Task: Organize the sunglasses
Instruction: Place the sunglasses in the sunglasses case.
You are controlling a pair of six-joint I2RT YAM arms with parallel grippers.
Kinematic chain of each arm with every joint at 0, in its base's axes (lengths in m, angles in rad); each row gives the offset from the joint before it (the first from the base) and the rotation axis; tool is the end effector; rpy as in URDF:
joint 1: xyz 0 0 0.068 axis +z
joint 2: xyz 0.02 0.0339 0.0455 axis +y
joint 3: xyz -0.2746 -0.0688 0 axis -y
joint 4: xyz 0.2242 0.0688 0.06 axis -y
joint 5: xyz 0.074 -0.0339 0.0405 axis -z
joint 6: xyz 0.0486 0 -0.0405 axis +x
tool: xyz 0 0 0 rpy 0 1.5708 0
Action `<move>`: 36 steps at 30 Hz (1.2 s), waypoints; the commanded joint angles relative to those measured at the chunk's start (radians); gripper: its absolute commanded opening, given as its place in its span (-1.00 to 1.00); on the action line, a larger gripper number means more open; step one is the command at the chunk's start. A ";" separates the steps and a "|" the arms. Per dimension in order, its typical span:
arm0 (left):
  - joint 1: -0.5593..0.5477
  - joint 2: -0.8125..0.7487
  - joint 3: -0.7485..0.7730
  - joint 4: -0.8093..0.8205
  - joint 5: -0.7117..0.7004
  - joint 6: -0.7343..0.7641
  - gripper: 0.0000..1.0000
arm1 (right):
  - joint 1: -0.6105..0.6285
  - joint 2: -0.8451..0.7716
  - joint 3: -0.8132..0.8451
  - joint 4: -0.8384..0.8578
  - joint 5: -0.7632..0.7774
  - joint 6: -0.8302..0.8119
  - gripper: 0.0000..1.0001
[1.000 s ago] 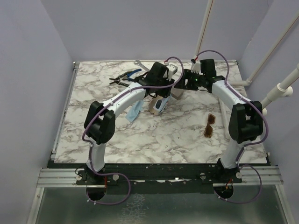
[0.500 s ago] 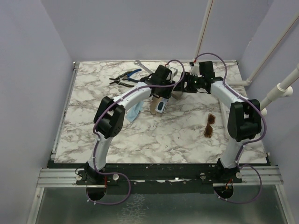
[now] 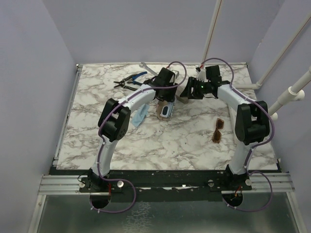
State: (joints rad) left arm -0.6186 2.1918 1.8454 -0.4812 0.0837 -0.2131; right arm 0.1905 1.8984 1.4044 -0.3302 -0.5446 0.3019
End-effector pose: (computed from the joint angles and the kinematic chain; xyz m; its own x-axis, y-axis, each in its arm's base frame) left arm 0.4000 -0.2897 0.2270 -0.7183 0.2526 -0.6483 0.4830 0.8517 -0.2033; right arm 0.4005 0.1029 0.2352 -0.8390 0.0972 -0.5354 -0.2702 0.7796 0.5650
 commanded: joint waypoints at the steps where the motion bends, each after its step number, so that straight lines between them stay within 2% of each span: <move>1: 0.001 0.036 0.022 -0.010 0.030 -0.078 -1.00 | 0.006 0.031 -0.017 0.022 -0.061 0.053 0.23; 4: 0.007 0.041 0.027 -0.010 0.040 -0.111 -1.00 | 0.011 0.030 -0.045 0.056 -0.086 0.085 0.13; 13: 0.017 0.062 0.002 0.008 0.090 -0.159 -1.00 | 0.045 0.050 -0.145 0.192 -0.163 0.231 -0.02; 18: 0.027 0.077 0.004 0.015 0.078 -0.179 -1.00 | 0.058 0.073 -0.149 0.198 -0.177 0.247 -0.04; 24: 0.037 0.089 0.008 0.018 0.058 -0.208 -0.90 | 0.058 0.085 -0.156 0.193 -0.177 0.246 -0.19; 32: 0.038 0.083 -0.004 0.018 0.010 -0.247 -1.00 | 0.059 0.109 -0.179 0.188 -0.156 0.247 -0.27; 36: 0.037 0.081 -0.004 0.016 -0.012 -0.250 -1.00 | 0.060 0.137 -0.179 0.211 -0.184 0.270 -0.42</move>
State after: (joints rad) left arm -0.5842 2.2539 1.8454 -0.4576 0.1242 -0.4469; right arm 0.2481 1.9923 1.2377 -0.1482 -0.6979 0.5472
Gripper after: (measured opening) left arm 0.462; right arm 0.320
